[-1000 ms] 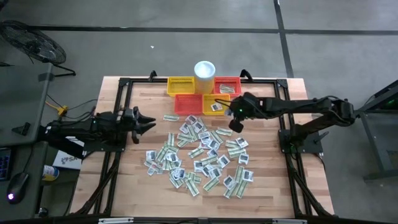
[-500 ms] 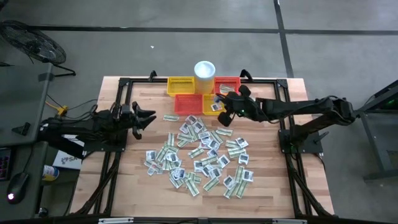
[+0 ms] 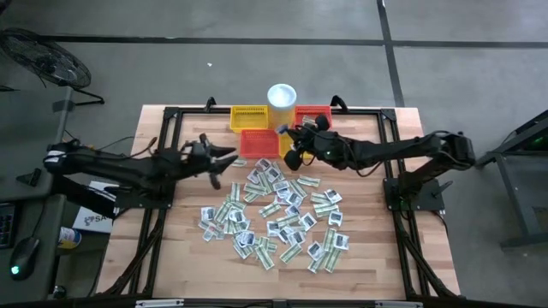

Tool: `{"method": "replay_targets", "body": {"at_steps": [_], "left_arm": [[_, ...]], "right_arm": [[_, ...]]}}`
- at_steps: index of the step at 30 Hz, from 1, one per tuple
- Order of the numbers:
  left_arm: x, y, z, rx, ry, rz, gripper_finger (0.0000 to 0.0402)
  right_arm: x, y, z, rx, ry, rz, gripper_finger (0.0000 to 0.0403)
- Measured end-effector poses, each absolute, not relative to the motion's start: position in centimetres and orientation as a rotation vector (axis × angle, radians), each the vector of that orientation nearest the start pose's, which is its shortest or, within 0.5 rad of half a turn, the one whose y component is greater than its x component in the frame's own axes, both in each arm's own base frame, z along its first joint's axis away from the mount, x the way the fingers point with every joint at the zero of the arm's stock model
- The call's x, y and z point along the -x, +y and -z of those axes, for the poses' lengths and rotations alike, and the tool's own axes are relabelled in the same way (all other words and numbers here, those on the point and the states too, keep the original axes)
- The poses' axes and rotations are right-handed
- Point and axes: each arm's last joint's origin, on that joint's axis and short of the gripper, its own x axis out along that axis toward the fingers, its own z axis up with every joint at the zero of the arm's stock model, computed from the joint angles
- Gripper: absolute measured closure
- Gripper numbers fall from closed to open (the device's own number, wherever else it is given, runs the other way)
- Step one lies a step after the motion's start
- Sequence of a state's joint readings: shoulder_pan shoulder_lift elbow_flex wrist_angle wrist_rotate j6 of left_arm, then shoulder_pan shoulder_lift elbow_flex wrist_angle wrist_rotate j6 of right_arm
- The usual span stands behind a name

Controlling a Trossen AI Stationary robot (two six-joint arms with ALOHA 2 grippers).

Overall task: Pick & Place First Aid Supplies
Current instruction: Put the blue alcohol pad into the top yellow basket

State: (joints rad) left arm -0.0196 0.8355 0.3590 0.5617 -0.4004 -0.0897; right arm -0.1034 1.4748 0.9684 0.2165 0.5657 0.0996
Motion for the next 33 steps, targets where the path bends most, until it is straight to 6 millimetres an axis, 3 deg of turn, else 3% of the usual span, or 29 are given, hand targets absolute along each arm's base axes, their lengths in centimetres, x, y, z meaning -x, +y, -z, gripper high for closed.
{"method": "replay_targets", "body": {"at_steps": [7, 19, 25, 33], "left_arm": [[-22.6, 0.9, -26.6, 0.081, -0.049, -0.47, 0.0275], [-29.2, 1.1, -27.6, 0.013, 0.017, -0.604, 0.0275], [-30.7, 1.2, -28.0, -0.005, 0.024, -0.624, 0.0275], [-30.9, 1.2, -28.1, -0.004, 0.021, -0.627, 0.0276]], "right_arm": [[-32.5, -4.3, -27.7, -0.012, 0.222, 0.636, 0.0403], [-32.7, -3.1, -27.8, -0.014, 0.215, 0.596, 0.0403], [-32.7, -3.0, -27.7, -0.011, 0.219, 0.57, 0.0403], [-32.8, -2.8, -27.6, -0.011, 0.233, 0.531, 0.0403]]}}
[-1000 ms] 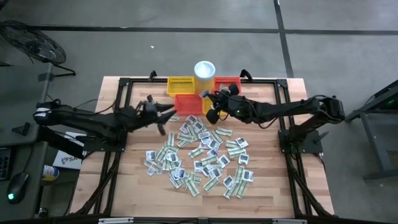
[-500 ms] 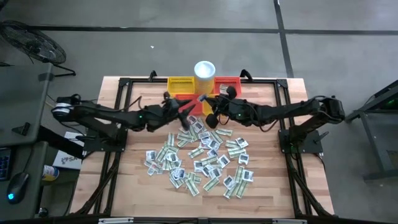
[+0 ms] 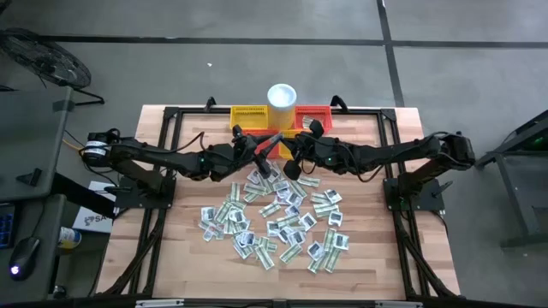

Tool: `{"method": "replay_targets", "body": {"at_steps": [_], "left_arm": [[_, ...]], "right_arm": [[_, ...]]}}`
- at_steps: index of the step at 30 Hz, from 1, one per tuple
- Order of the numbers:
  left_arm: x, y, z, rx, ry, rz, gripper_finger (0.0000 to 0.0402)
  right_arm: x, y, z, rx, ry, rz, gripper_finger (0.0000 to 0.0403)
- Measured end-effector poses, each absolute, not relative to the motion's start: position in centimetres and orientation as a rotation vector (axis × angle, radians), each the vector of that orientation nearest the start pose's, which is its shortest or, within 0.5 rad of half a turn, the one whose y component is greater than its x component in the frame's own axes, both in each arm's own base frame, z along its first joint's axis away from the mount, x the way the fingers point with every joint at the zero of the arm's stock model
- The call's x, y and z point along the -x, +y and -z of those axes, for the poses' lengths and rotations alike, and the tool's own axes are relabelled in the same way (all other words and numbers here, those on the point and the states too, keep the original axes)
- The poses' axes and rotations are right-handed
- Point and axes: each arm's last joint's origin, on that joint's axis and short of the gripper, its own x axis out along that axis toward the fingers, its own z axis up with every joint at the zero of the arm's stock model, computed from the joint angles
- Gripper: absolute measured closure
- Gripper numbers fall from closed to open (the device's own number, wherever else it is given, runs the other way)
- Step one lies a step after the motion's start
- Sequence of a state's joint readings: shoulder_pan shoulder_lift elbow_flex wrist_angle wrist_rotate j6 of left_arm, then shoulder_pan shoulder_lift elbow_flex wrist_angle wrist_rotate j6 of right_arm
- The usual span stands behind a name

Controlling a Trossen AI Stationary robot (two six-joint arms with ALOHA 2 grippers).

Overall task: Pick & Place First Aid Supplies
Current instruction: Put the blue alcohol pad into the top yellow basket

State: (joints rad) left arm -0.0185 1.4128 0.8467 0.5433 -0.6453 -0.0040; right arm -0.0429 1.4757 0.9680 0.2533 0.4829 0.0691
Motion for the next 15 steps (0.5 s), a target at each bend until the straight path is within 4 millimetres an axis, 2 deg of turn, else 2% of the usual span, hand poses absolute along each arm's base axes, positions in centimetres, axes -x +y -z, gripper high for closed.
{"method": "replay_targets", "body": {"at_steps": [4, 9, 15], "left_arm": [[-30.87, 1.15, -28.13, 0.0, 0.02, -0.62, 0.0305], [-30.89, 1.11, -27.94, 0.036, 0.027, -0.602, 0.0387], [-30.87, 1.09, -27.64, 0.067, 0.047, -0.601, 0.0398]], "right_arm": [[-32.8, -2.69, -27.56, -0.014, 0.238, 0.506, 0.0403], [-32.81, -2.68, -27.54, -0.014, 0.24, 0.502, 0.0403], [-32.82, -2.63, -27.46, -0.012, 0.248, 0.48, 0.0402]]}}
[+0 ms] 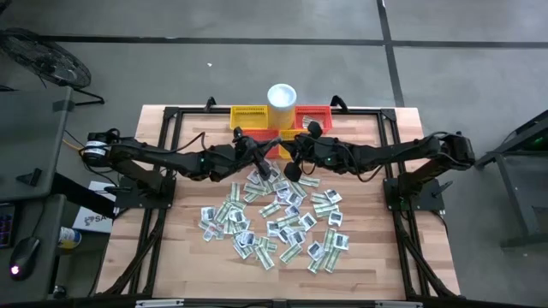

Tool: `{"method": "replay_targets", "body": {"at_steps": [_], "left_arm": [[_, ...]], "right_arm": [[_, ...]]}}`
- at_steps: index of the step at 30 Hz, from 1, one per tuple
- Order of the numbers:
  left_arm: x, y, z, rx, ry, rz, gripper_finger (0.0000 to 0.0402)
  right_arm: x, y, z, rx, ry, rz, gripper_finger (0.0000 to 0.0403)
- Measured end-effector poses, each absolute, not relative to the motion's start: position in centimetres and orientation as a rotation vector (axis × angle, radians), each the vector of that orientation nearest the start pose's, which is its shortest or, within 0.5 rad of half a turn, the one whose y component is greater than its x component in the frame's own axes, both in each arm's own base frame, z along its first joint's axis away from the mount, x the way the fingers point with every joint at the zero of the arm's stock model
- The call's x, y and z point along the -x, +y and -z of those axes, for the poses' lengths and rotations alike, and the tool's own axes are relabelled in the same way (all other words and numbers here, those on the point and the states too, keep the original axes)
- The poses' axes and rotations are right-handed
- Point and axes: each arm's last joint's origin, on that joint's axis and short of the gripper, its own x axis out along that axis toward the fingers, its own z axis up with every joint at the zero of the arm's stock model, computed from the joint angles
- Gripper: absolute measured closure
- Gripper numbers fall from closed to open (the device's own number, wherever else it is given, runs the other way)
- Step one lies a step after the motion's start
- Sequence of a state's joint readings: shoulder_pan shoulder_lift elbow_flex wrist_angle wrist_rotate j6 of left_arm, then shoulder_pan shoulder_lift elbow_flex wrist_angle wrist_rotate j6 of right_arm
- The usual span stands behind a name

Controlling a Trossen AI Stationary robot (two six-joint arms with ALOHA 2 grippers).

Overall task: Pick & Place First Aid Supplies
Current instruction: Put the blue alcohol pad into the top yellow basket

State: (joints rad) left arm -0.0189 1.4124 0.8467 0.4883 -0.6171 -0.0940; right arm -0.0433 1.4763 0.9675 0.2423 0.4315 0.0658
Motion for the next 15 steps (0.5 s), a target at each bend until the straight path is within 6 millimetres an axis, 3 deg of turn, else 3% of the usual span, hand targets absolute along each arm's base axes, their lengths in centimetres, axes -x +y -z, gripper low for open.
{"method": "replay_targets", "body": {"at_steps": [7, 15], "left_arm": [[-30.7, 1.1, -27.7, 0.076, 0.054, -0.618, 0.04], [-29.0, 3.9, -28.4, 0.096, 0.105, -0.715, 0.0401]], "right_arm": [[-32.8, -2.6, -27.4, -0.01, 0.261, 0.46, 0.0378], [-31.7, -3.3, -28.4, -0.077, 0.246, 0.506, 0.0261]]}}
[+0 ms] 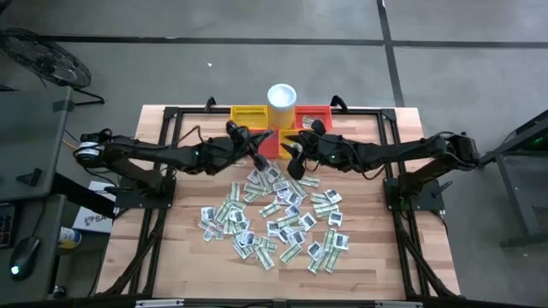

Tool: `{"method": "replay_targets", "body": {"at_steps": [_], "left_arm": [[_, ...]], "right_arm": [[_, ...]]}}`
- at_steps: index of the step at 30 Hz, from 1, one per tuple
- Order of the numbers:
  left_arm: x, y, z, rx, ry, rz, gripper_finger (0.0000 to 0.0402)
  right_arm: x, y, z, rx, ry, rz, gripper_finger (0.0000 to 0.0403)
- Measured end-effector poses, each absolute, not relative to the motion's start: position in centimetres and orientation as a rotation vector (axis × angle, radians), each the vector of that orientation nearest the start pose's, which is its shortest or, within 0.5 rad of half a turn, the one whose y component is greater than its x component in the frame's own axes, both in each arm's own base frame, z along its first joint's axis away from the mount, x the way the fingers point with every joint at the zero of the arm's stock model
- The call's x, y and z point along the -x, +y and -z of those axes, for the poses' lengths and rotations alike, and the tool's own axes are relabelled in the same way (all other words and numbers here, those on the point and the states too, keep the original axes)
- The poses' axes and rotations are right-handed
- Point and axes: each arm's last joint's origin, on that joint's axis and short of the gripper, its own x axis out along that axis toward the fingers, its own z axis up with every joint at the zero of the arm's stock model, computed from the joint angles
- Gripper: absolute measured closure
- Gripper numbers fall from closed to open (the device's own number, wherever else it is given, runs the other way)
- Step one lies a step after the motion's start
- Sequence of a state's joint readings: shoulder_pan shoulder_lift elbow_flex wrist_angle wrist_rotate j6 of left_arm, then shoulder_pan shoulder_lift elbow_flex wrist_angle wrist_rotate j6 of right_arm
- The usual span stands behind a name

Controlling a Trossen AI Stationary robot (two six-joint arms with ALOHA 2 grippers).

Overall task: Pick & Place First Aid Supplies
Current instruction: Put the blue alcohol pad into the top yellow basket

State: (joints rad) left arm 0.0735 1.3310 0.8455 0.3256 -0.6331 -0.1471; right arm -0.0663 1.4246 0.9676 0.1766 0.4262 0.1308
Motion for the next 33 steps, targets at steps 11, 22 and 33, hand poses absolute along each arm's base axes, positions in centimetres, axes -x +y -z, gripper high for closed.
{"method": "replay_targets", "body": {"at_steps": [11, 22, 33], "left_arm": [[-24.4, 14.0, -26.1, 0.462, 0.336, -0.732, 0.0401], [-19.9, 22.4, -22.8, 0.678, 0.381, -0.709, 0.0401], [-19.7, 25.5, -19.3, 0.692, 0.405, -0.682, 0.0401]], "right_arm": [[-30.3, -3.9, -27.9, -0.092, 0.37, 0.59, 0.0172], [-29.9, -4.1, -27.5, -0.109, 0.414, 0.65, 0.0172], [-29.8, -4.1, -27.3, -0.137, 0.413, 0.69, 0.0172]]}}
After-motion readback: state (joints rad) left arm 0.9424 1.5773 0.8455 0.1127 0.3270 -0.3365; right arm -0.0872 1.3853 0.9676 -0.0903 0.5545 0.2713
